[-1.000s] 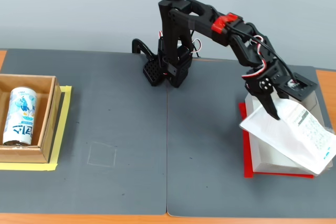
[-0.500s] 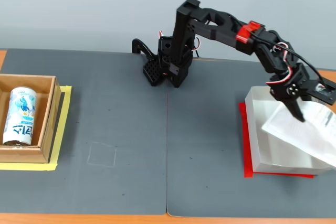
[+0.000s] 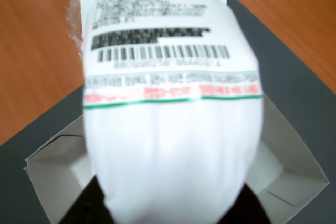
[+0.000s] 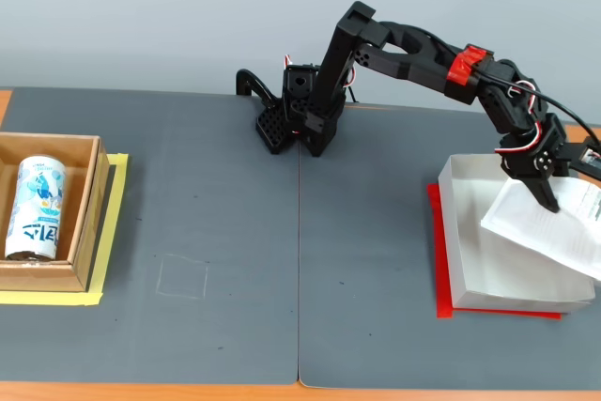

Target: Pick the sandwich and put it in the gray box

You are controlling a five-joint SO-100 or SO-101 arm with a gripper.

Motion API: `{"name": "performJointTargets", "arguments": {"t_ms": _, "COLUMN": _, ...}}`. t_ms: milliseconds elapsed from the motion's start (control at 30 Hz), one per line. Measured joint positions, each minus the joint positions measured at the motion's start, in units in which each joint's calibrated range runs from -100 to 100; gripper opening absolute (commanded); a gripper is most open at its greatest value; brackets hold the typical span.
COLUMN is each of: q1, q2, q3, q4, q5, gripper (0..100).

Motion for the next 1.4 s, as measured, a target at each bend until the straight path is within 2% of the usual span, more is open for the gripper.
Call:
{"name": "performJointTargets", "arguments": {"t_ms": 500, "q1": -0.29, "q2": 0.00, "q3": 0.00, "q4": 0.00, "q5": 0.00, "gripper": 4}}
{"name": "performJointTargets", "arguments": {"t_ms": 667, "q1": -0.29, "q2": 0.00, "q3": 0.72, "q4": 0.00, "q5": 0.05, "gripper": 21}}
{"name": "performJointTargets", "arguments": {"t_ms": 767, "q1": -0.37, "q2": 0.08, "q3": 1.35, "q4": 0.00, "q5": 0.05, "gripper": 27}}
{"name": "performJointTargets", "arguments": {"t_ms": 1400, "q1": -0.29, "q2": 0.00, "q3": 1.26, "q4": 0.00, "q5": 0.05, "gripper": 27}}
